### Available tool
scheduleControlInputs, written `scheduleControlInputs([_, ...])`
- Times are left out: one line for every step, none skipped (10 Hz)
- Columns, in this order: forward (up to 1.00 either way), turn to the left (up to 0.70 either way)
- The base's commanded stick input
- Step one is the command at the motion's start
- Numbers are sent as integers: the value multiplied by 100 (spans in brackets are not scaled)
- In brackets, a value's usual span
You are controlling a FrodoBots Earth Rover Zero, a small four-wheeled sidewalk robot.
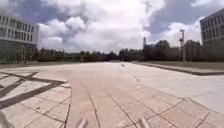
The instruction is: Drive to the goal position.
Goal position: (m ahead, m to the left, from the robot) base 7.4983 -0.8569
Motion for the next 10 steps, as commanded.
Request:
scheduleControlInputs([70,0])
scheduleControlInputs([70,0])
scheduleControlInputs([70,0])
scheduleControlInputs([70,0])
scheduleControlInputs([70,0])
scheduleControlInputs([70,0])
scheduleControlInputs([70,0])
scheduleControlInputs([70,0])
scheduleControlInputs([70,0])
scheduleControlInputs([70,0])
